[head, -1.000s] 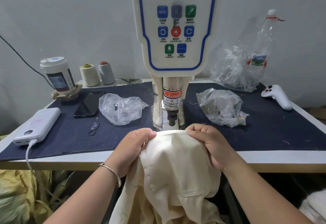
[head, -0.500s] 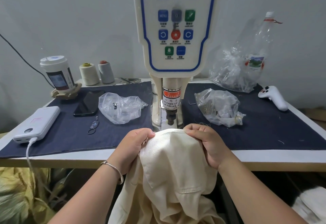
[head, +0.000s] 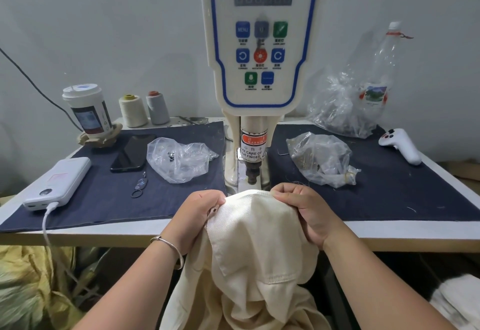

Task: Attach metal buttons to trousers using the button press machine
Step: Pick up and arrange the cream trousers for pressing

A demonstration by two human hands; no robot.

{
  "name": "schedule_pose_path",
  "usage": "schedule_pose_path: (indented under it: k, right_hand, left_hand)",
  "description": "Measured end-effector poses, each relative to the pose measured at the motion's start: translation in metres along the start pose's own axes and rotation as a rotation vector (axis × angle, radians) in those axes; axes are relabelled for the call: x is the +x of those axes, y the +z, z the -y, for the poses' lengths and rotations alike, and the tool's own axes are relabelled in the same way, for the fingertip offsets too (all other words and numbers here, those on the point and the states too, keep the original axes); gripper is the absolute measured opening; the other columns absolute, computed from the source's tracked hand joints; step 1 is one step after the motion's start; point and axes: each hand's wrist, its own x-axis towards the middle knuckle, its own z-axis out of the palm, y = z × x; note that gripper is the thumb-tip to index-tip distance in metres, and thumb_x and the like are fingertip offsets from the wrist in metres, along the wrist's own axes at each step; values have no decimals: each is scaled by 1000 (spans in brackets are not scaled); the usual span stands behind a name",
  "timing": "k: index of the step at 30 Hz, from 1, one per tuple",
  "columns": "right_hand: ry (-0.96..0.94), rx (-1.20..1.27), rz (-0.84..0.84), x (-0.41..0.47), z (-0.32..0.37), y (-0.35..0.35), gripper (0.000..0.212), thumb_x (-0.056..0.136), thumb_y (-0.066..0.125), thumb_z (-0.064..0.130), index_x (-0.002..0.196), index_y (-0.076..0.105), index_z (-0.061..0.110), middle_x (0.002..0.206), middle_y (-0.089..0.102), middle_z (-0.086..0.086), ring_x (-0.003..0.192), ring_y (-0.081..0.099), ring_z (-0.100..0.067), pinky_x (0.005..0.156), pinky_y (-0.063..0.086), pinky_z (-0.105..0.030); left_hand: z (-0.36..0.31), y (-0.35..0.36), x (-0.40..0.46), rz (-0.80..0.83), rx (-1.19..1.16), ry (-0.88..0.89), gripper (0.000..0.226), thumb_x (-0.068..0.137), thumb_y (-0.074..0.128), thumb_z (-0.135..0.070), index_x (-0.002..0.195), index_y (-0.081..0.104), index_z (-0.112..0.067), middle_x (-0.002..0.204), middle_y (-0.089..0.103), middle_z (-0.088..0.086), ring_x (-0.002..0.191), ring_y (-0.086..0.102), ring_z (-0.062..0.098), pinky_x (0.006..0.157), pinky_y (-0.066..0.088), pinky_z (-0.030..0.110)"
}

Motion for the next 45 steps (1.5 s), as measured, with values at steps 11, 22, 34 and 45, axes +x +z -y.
schedule_pose_path:
  k: [11,22,34,45]
  right_hand:
    - [6,-15,10,0,0,-1,16,91,55,6,76,61,5,66,58,-4,60,53,-12,60,45,-21]
    - [0,-30,-14,-4,3,1,19,90,57,6,72,64,9,65,61,-3,58,54,-11,58,45,-20]
    - [-74,199,31,-52,18,18,10,75,71,12,70,62,11,65,56,-5,58,54,-14,54,47,-21]
    - [-173,315,172,-103,68,68,4,78,64,14,77,64,11,74,60,-9,70,56,-22,67,50,-29]
  left_hand:
    - [4,-3,3,-5,20,1,33,56,60,-35,63,37,-11,58,27,-3,51,24,10,46,26,19]
    - [-2,2,-3,-32,35,-14,21,66,54,-23,61,36,-13,56,27,-6,51,23,10,44,26,17]
    - [-16,7,-41,39,52,162,38,65,58,-38,60,37,-7,66,23,13,61,22,21,50,24,24]
    - [-43,-1,-101,474,362,59,69,61,88,-39,124,61,-35,123,69,-2,115,65,17,91,54,32]
